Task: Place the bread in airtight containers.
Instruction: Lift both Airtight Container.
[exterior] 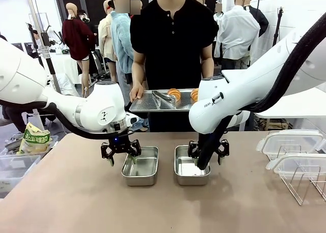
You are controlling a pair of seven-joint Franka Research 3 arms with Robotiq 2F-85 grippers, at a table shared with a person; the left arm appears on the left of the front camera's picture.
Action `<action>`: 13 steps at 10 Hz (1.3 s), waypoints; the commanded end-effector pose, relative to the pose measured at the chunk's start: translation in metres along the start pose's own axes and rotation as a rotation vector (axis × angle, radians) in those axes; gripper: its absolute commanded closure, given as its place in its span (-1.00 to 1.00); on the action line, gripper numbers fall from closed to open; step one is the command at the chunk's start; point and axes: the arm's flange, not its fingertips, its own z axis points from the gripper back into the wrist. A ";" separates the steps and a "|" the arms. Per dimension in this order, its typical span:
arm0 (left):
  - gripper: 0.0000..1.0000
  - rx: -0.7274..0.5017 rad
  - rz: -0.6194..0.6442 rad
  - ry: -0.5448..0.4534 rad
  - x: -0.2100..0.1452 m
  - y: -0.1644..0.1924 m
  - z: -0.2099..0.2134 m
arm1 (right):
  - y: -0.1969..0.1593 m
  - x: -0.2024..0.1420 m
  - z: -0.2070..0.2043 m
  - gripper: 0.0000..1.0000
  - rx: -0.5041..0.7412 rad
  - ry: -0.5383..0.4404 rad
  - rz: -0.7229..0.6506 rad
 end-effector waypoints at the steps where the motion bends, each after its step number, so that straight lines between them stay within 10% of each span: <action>1: -0.84 0.001 -0.021 0.023 0.005 -0.003 0.003 | 0.001 0.006 0.002 -0.82 0.009 0.029 0.024; 6: 1.00 0.006 -0.015 0.043 0.003 -0.001 0.005 | 0.002 0.007 0.000 1.00 0.020 0.037 0.022; 13: 1.00 0.025 -0.014 0.047 0.001 -0.002 0.007 | 0.001 0.006 -0.001 1.00 0.019 0.030 0.028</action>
